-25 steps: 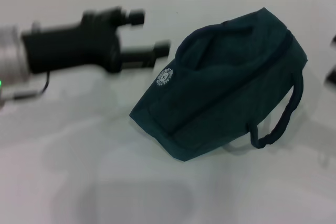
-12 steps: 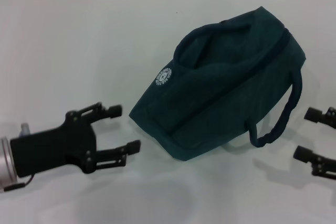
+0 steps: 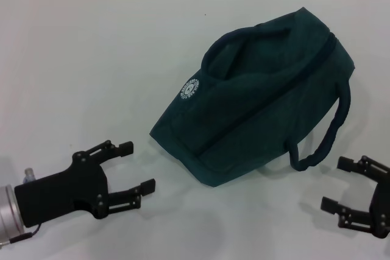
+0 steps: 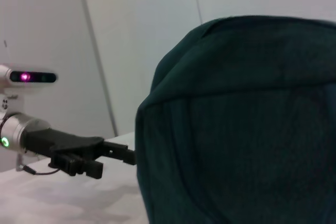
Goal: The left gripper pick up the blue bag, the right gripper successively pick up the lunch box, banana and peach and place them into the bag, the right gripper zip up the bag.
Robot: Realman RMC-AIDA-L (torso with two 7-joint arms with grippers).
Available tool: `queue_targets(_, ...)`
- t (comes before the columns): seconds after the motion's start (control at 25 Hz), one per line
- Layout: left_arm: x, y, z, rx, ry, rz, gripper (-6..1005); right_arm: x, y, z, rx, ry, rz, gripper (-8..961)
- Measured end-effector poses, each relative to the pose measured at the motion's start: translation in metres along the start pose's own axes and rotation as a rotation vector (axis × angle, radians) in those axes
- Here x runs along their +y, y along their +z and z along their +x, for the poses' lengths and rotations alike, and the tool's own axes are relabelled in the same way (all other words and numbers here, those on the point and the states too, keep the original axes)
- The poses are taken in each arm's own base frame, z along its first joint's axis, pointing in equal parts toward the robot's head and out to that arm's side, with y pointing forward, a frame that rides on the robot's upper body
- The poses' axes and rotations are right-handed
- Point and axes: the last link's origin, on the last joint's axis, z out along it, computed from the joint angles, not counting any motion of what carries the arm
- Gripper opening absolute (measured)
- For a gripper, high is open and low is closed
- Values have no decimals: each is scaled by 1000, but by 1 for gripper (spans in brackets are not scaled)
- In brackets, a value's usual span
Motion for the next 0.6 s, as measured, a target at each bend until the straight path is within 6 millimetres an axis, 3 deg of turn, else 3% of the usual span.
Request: queue_targets(0.6, 2, -2, 2, 19, 8, -11, 887, 1, 4, -1, -2, -15, -6, 877)
